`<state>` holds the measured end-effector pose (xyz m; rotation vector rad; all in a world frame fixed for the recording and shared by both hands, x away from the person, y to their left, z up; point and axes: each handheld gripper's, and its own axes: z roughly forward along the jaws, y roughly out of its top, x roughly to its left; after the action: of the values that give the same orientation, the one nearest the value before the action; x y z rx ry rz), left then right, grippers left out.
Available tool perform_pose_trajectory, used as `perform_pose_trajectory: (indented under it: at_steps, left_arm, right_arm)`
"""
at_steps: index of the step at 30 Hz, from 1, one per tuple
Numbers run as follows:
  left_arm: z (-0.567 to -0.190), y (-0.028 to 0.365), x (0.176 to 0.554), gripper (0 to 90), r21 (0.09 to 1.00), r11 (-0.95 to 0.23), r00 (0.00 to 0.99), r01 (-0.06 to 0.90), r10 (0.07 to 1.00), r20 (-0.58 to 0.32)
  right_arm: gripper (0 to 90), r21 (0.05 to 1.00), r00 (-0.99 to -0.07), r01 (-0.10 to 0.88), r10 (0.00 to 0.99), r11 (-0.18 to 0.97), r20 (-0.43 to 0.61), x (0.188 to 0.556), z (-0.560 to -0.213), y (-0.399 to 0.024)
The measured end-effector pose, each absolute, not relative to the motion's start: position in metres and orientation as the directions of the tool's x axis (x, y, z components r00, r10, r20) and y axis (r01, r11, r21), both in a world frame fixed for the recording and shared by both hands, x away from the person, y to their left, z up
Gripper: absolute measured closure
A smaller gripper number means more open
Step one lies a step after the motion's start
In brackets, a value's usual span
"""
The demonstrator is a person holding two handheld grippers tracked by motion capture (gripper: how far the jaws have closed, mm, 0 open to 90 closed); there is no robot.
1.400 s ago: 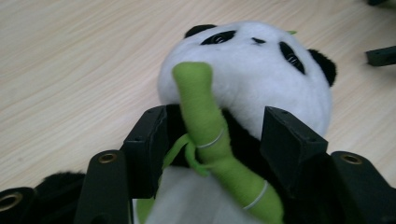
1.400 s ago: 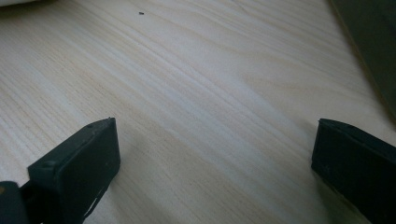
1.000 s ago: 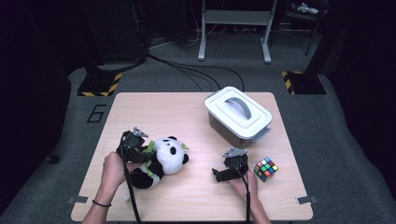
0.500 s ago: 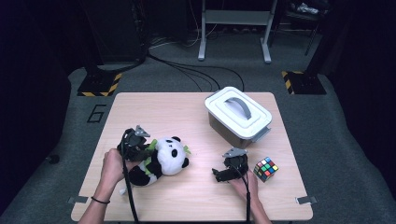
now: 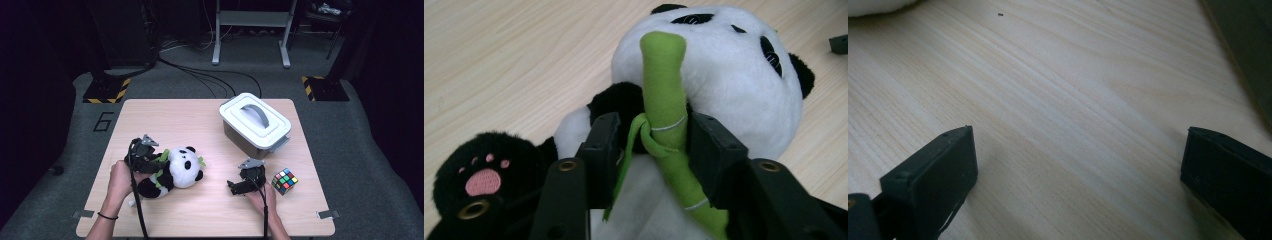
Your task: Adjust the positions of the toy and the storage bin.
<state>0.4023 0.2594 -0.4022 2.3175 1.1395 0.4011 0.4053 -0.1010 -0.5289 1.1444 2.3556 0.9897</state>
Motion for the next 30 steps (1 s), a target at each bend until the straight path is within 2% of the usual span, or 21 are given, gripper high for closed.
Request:
perform_pose_trajectory:
  at_steps: [1,3,6,10,12,13,16,30]
  left_arm:
    - [-0.403,0.26,0.402,52.1,0.57,-0.501,0.594,0.651,0.804,0.028]
    - [-0.404,0.26,0.402,45.9,0.569,-0.494,0.583,0.658,0.812,0.032]
    - [-0.408,0.26,0.405,44.7,0.552,-0.491,0.578,0.674,0.816,0.019]
    - [-0.413,0.257,0.408,50.2,0.541,-0.493,0.569,0.682,0.822,0.032]
    - [-0.412,0.255,0.409,56.4,0.53,-0.511,0.579,0.677,0.814,0.045]
    - [-0.411,0.252,0.41,62.8,0.52,-0.531,0.589,0.669,0.806,0.064]
    - [-0.409,0.25,0.411,67.6,0.518,-0.544,0.594,0.66,0.8,0.084]
    - [-0.399,0.248,0.432,70.7,0.587,-0.554,0.63,0.591,0.771,0.094]
  right_arm:
    - [0.6,0.715,-0.617,0.549,0.787,0.434,-0.003,0.405,-0.529,-0.101]
    - [0.6,0.715,-0.617,0.549,0.787,0.433,-0.003,0.405,-0.529,-0.101]
    - [0.6,0.715,-0.617,0.549,0.787,0.433,-0.003,0.405,-0.529,-0.101]
    - [0.6,0.715,-0.617,0.549,0.787,0.433,-0.003,0.405,-0.529,-0.101]
    - [0.6,0.715,-0.617,0.549,0.787,0.433,-0.003,0.405,-0.529,-0.101]
    - [0.6,0.715,-0.617,0.549,0.787,0.433,-0.003,0.405,-0.529,-0.101]
    - [0.7,0.715,-0.617,0.549,0.787,0.432,-0.001,0.405,-0.529,-0.101]
    - [0.8,0.715,-0.616,0.552,0.788,0.43,0.002,0.405,-0.529,-0.101]
